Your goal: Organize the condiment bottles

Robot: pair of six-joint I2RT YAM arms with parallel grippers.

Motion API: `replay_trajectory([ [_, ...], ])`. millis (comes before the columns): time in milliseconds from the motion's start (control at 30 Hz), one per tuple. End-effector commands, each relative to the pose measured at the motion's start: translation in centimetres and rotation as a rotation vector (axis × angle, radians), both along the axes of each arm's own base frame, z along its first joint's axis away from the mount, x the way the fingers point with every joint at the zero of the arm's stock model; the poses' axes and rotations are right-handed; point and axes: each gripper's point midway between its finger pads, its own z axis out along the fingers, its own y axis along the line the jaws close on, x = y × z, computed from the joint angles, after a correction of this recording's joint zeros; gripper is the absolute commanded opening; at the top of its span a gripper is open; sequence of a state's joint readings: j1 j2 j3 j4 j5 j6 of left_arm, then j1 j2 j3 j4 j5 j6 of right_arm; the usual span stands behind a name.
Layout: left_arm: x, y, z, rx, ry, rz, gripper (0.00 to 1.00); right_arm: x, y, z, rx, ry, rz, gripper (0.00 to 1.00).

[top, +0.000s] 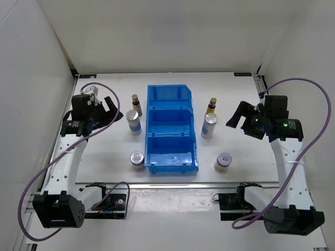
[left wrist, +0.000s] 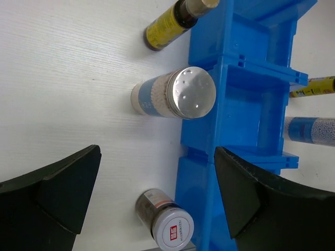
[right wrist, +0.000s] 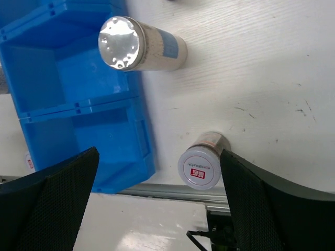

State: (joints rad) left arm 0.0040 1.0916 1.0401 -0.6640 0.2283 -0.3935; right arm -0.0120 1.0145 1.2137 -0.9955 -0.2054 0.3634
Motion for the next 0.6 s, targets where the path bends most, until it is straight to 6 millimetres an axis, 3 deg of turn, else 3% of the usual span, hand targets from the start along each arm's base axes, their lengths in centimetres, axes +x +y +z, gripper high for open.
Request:
replay_trajectory([
  [0, -0.6, 0.3, 3.2, 0.024, -0.099, 0.020, 1.00, -0.9, -0.6, -1.1, -0.023, 0.069, -0.035, 0.99],
  [100, -1.3, 0.2, 4.2, -0.002, -0.129, 0.052, 1.00, -1.7, 1.4, -1.8, 0.042, 0.117, 0.108, 0.99],
  [133, -1.5, 0.1, 2.9, -0.038, -0.086, 0.096, 1.00, -1.8, 1.5, -2.0, 0.050, 0.126, 0.113, 0.99],
  [300, -1.8, -1.1, 0.9, -0.074, -0.037, 0.056, 1.00, -3.1, 1.8, -5.7, 0.071, 0.264, 0.127, 0.99],
  [400, -2.0, 0.1, -0.3, -0.023, 0.005, 0.103, 1.00, -3.4, 1.8, -7.8, 0.043, 0.325, 0.123, 0.99],
  [567, -2.0, 0.6, -0.3, -0.002, 0.008, 0.130, 1.00, -3.3, 2.4, -8.7, 0.028, 0.353, 0.085, 0.99],
])
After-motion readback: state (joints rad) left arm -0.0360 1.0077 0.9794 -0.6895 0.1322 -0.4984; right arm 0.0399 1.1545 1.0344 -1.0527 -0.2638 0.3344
